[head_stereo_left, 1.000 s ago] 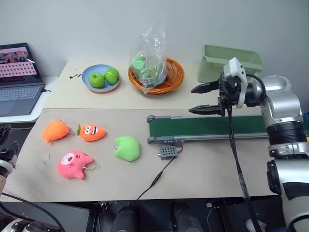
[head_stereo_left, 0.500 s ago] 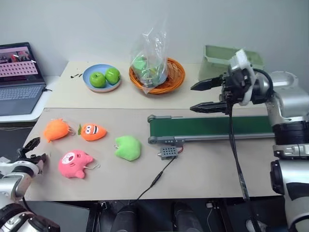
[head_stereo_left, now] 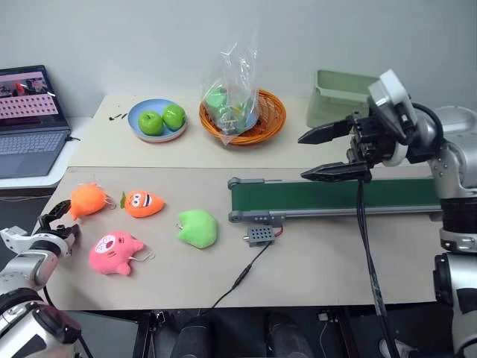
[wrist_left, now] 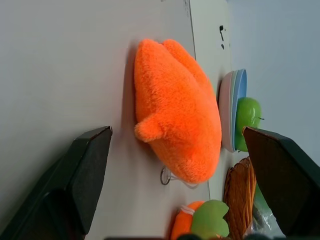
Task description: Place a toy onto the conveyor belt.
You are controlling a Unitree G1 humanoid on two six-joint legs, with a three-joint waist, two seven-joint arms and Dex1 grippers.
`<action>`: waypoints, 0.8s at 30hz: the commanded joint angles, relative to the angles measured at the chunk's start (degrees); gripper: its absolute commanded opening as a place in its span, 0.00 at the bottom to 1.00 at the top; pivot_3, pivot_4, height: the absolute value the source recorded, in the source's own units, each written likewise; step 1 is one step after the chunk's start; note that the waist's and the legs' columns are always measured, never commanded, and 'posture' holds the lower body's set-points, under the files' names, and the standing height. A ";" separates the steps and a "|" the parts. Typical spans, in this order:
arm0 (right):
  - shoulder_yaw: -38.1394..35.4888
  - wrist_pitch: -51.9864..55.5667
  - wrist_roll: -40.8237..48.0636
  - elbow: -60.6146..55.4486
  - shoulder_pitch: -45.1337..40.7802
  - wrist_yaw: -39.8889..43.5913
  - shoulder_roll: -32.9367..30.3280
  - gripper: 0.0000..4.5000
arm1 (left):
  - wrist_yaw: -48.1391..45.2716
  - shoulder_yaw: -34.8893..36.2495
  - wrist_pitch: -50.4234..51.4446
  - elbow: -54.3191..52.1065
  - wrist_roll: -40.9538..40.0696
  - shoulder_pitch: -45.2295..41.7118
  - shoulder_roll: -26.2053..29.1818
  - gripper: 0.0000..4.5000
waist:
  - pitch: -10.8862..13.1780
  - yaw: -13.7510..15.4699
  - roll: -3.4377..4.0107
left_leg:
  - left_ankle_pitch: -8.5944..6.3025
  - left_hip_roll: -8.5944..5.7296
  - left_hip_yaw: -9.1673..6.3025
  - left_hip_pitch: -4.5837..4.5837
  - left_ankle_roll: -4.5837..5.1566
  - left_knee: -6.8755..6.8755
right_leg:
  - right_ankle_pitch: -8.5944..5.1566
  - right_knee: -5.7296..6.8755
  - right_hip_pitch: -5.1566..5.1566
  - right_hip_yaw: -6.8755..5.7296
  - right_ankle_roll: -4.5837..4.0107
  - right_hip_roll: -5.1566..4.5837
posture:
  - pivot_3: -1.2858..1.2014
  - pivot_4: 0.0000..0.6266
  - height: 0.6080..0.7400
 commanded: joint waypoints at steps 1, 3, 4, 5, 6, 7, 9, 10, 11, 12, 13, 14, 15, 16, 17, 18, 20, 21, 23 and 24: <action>-1.85 0.68 1.37 -1.77 -1.40 -0.32 -1.49 1.00 | -2.90 -1.56 -1.96 2.75 1.98 -2.49 1.68 0.99 | 0.00 -0.02 0.00 | 0.00 0.00 0.00 0.00 0.00 0.00 | 0.00 0.00 0.00 0.00 0.00 0.00 | 0.52 0.24 1.00; -1.70 0.97 0.95 -1.91 -1.59 -0.86 -1.63 1.00 | -2.83 -2.02 -4.21 5.06 3.09 -4.51 1.62 0.99 | 0.00 0.01 0.00 | 0.00 0.00 0.00 -0.01 0.00 -0.01 | 0.00 0.01 -0.01 0.00 0.00 0.00 | 0.52 0.24 1.00; -1.63 1.08 0.83 -1.97 -1.63 -1.08 -1.77 1.00 | -2.88 -2.10 -5.04 5.95 3.52 -5.31 1.63 0.99 | 0.00 0.08 0.00 | 0.00 0.00 0.00 -0.01 0.00 -0.01 | 0.00 0.01 -0.01 -0.01 0.00 0.00 | 0.52 0.24 1.00; -1.68 1.15 0.85 -2.03 -1.58 -1.20 -1.95 1.00 | -3.15 -2.23 -5.61 6.61 3.92 -5.86 1.63 0.99 | 0.00 0.09 0.00 | 0.00 0.00 -0.01 -0.02 0.00 -0.01 | 0.00 0.00 -0.01 -0.02 0.00 0.00 | 0.52 0.24 1.00; -1.71 1.21 0.80 -2.06 -1.58 -1.46 -2.07 1.00 | -3.32 -2.34 -6.20 7.24 4.25 -6.34 1.66 0.99 | 0.00 0.06 0.00 | 0.00 0.00 -0.01 -0.02 0.00 0.00 | 0.00 0.00 -0.01 -0.02 0.00 0.00 | 0.52 0.24 1.00; -1.69 1.24 0.71 -2.07 -1.60 -1.73 -2.15 1.00 | -3.45 -2.45 -6.74 7.82 4.59 -6.77 1.69 0.88 | 0.00 0.03 0.00 | 0.00 0.00 -0.01 -0.02 0.00 0.00 | 0.00 0.01 -0.01 -0.02 0.00 0.00 | 0.52 0.24 1.00; -1.67 1.25 0.58 -2.02 -1.65 -2.13 -2.27 1.00 | -3.21 -2.33 -8.44 8.86 5.02 -7.55 1.70 0.78 | 0.00 -0.01 0.00 | 0.00 0.00 -0.01 -0.04 0.00 0.00 | 0.00 0.00 -0.02 -0.02 0.00 0.00 | 0.52 0.24 1.00; -1.63 1.23 0.53 -2.01 -1.65 -2.28 -2.35 1.00 | -2.55 -1.87 -9.83 9.36 5.07 -7.90 1.66 0.70 | 0.00 -0.03 0.00 | 0.00 0.00 -0.01 -0.05 0.00 -0.01 | 0.00 0.00 -0.03 -0.02 0.00 0.00 | 0.52 0.24 1.00; -1.58 1.19 0.46 -2.01 -1.66 -2.45 -2.41 1.00 | -1.83 -1.24 -10.93 9.91 4.84 -8.21 1.68 0.64 | 0.00 -0.07 -0.01 | 0.00 0.01 -0.01 -0.08 0.00 -0.01 | 0.00 0.00 -0.06 -0.02 0.00 0.00 | 0.52 0.24 1.00; -1.54 1.16 0.41 -2.03 -1.67 -2.61 -2.48 1.00 | -1.80 -1.05 -11.52 10.25 4.82 -8.39 1.71 0.54 | 0.00 -0.10 -0.01 | 0.00 0.01 -0.01 -0.09 0.00 0.00 | 0.00 0.01 -0.08 -0.02 0.00 0.00 | 0.52 0.24 1.00; -1.51 1.13 0.41 -2.05 -1.67 -2.72 -2.54 1.00 | -1.93 -1.01 -11.78 10.51 4.84 -8.52 1.77 0.47 | 0.00 -0.12 -0.01 | 0.00 0.01 -0.02 -0.10 0.00 0.00 | 0.00 0.02 -0.10 -0.02 0.00 -0.01 | 0.52 0.24 1.00; -1.51 1.02 0.34 -2.00 -1.67 -2.85 -2.62 1.00 | -2.52 -1.17 -11.68 10.52 4.90 -8.68 1.73 0.35 | 0.00 -0.11 -0.01 | 0.00 0.02 -0.02 -0.11 0.00 0.00 | 0.00 0.02 -0.10 -0.02 0.00 0.00 | 0.52 0.24 1.00; -1.50 0.92 0.27 -1.99 -1.64 -2.96 -2.73 1.00 | -3.01 -1.20 -11.66 10.43 4.84 -8.80 1.65 0.29 | 0.00 -0.11 -0.01 | 0.00 0.01 -0.02 -0.11 0.00 0.00 | 0.00 0.02 -0.10 -0.01 0.00 -0.01 | 0.52 0.24 1.00; -1.46 0.76 0.15 -1.94 -1.61 -3.06 -2.83 1.00 | -3.16 -1.02 -11.84 10.34 4.65 -8.86 1.59 0.22 | 0.00 -0.09 -0.01 | 0.00 0.01 -0.02 -0.11 0.00 0.00 | 0.00 0.02 -0.10 -0.02 0.00 -0.01 | 0.52 0.24 1.00; -1.43 0.62 0.02 -1.89 -1.54 -3.23 -2.89 1.00 | -3.41 -0.83 -11.96 10.13 4.46 -8.77 1.64 0.15 | 0.00 -0.08 -0.01 | 0.00 0.01 -0.02 -0.11 0.00 0.00 | 0.00 0.02 -0.09 -0.02 0.00 -0.01 | 0.52 0.24 1.00; -1.41 0.49 -0.06 -1.86 -1.46 -3.35 -2.90 1.00 | -3.78 -0.66 -12.12 9.85 4.29 -8.66 1.70 0.15 | 0.00 -0.08 -0.01 | 0.00 0.01 -0.02 -0.12 0.00 0.00 | 0.00 0.02 -0.09 -0.02 0.00 -0.01 | 0.52 0.24 1.00; -1.42 0.30 -0.13 -1.81 -1.26 -3.52 -2.83 1.00 | -4.51 -1.40 -12.31 8.59 4.96 -8.38 1.89 0.15 | 0.00 -0.07 -0.01 | 0.00 0.01 -0.02 -0.13 0.00 0.00 | 0.00 0.01 -0.10 -0.02 0.00 -0.01 | 0.52 0.24 1.00; -1.44 0.23 -0.12 -1.84 -1.13 -3.56 -2.77 1.00 | -4.41 -2.37 -12.81 7.67 5.97 -8.21 1.91 0.15 | 0.00 -0.08 -0.01 | 0.00 0.01 -0.02 -0.13 0.00 0.00 | 0.00 0.01 -0.10 -0.03 0.00 -0.01 | 0.52 0.24 1.00; -1.48 0.06 -0.05 -1.85 -0.80 -3.75 -2.55 1.00 | -1.45 -3.23 -15.03 5.43 7.25 -8.20 1.47 0.15 | 0.00 -0.07 -0.01 | 0.00 0.01 -0.03 -0.16 0.00 0.00 | 0.00 0.01 -0.11 -0.04 0.00 -0.01 | 0.52 0.24 1.00; -1.46 -0.04 -0.02 -1.83 -0.68 -3.87 -2.43 1.00 | -0.44 -4.09 -16.06 3.84 8.21 -8.10 1.17 0.15 | 0.01 -0.06 -0.01 | 0.00 0.02 -0.04 -0.17 0.00 0.01 | 0.00 0.01 -0.12 -0.04 0.00 -0.01 | 0.52 0.24 1.00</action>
